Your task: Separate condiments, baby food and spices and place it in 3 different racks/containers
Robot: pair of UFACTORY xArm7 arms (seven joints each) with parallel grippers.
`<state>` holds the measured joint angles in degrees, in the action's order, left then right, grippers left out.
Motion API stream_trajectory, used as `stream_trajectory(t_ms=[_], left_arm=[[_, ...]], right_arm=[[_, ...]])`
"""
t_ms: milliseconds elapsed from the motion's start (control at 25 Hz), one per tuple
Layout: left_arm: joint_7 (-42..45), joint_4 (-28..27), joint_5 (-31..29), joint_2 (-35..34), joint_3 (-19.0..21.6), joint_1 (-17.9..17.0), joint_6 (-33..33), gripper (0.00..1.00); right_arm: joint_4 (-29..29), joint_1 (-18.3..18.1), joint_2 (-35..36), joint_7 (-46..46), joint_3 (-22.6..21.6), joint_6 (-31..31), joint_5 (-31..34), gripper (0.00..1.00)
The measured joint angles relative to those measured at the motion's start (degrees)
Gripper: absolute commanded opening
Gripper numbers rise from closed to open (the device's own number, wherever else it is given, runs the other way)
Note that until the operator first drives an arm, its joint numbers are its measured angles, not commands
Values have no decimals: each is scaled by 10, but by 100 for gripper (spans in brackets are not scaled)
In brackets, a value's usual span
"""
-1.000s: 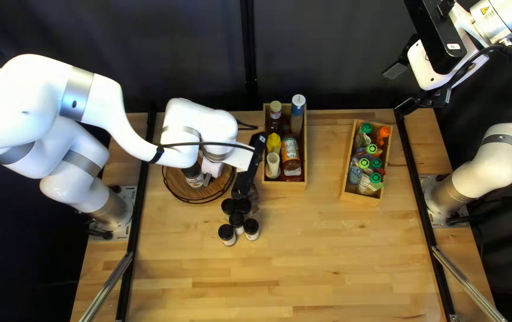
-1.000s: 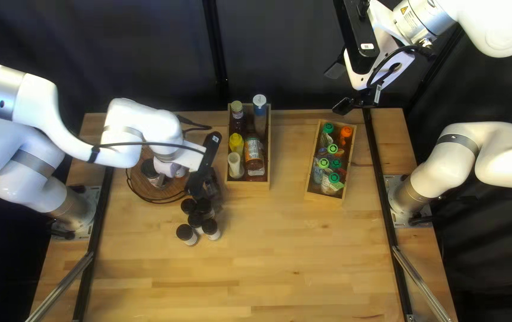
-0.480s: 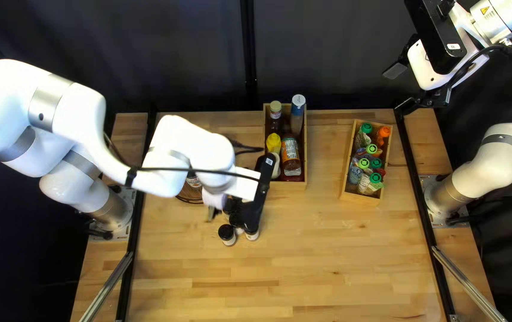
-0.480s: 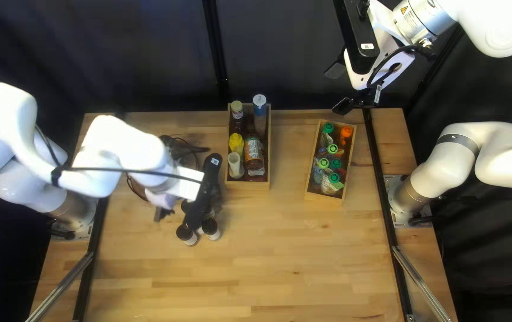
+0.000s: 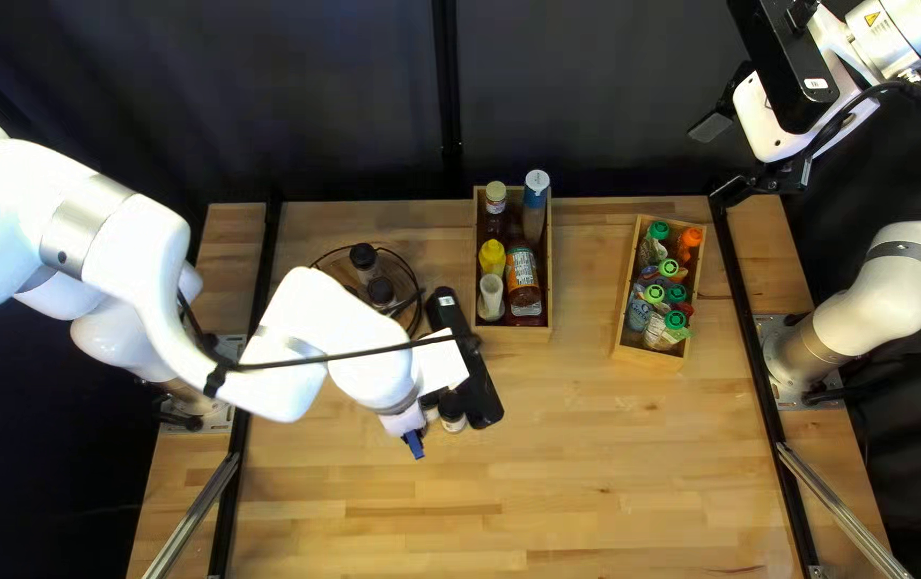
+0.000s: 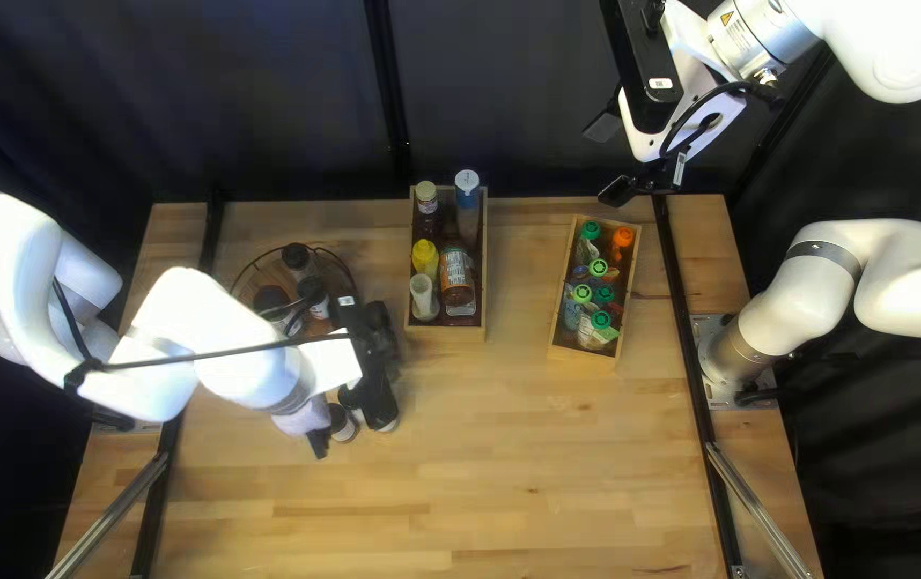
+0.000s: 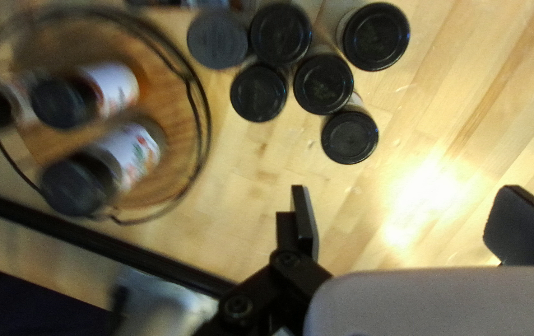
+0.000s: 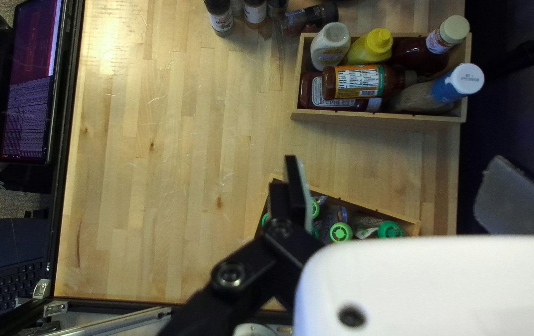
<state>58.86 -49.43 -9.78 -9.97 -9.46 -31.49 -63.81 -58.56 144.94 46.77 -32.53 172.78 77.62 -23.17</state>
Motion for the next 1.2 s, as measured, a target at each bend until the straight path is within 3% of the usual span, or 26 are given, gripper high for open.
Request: stream_trajectory(t_ms=[240,560,800,840,880,920,960,1200], left_arm=[[70,18,7,34,1,4,44,100],[81,70,15,51,-13,17,109,100],[72,73,27,77,-21,23,139,99],[68,72,31,81,-21,24,144,77],[63,72,34,84,-22,24,149,13],[59,73,37,86,-23,25,153,4],[55,74,38,87,-23,25,155,0],[47,67,39,74,-18,20,133,0]], right_arm=[[0,0,0,0,0,0,0,100],[0,0,0,0,0,0,0,100],[0,0,0,0,0,0,0,100],[0,0,0,0,0,0,0,100],[0,0,0,0,0,0,0,100],[0,0,0,0,0,0,0,100],[0,0,0,0,0,0,0,100],[0,0,0,0,0,0,0,100]])
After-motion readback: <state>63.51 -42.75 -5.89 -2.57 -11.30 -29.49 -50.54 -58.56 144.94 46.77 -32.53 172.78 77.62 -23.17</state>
